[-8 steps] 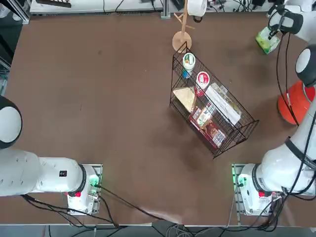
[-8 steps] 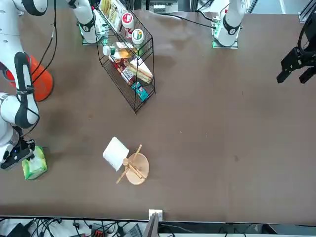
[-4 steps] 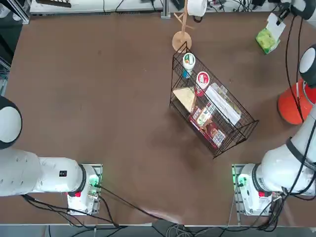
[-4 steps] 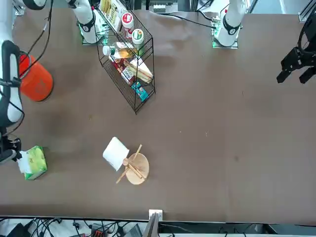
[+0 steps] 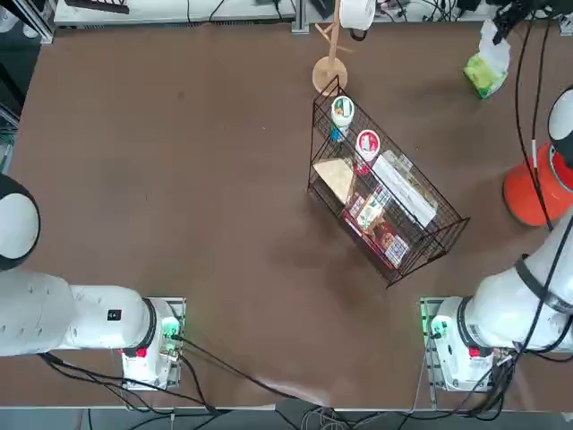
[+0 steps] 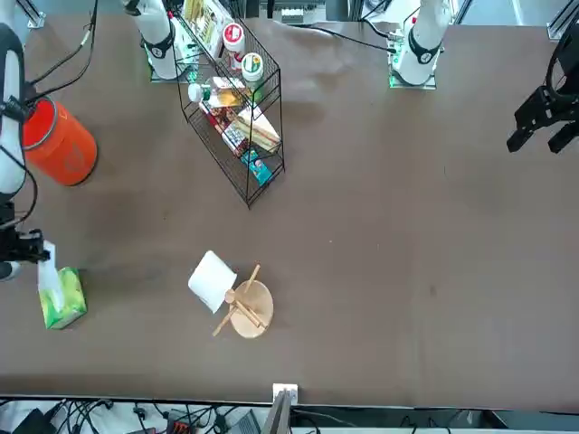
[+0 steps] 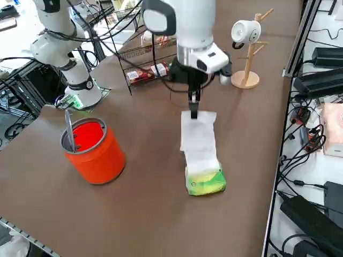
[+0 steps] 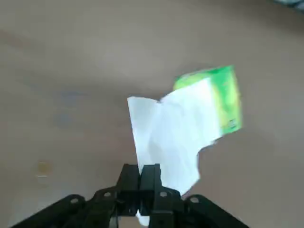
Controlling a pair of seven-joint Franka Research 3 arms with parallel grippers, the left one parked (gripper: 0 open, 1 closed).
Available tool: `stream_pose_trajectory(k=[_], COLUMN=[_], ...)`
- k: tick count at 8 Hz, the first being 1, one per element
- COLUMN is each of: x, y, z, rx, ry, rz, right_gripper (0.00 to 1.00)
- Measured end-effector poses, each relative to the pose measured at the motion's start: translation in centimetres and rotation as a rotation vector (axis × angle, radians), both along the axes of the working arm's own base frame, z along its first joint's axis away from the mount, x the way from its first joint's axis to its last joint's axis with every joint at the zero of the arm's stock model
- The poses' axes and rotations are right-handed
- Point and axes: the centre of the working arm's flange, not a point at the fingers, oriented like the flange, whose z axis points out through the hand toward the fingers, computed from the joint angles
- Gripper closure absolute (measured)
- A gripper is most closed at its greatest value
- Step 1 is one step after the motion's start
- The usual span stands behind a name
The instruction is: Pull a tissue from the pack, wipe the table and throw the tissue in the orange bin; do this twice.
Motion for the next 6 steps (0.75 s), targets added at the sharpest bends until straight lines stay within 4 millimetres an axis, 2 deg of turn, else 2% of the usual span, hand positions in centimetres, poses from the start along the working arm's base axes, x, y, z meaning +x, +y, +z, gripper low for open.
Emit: stream_pose_trajectory(k=[1, 2, 4, 6], x=[-0.9, -2.2, -5.3, -7.7], y=[3.6, 5.9, 7.6, 9.9], z=[0.3, 0.2, -1.0, -3.6], rx=[0.038, 0.086, 0.167, 0.198], ry=[0.027, 0.055, 0.113, 0.109], rz=[-0.089, -0.149, -0.243, -0.33], right_gripper=[0.99, 0.99, 0.99, 0.99])
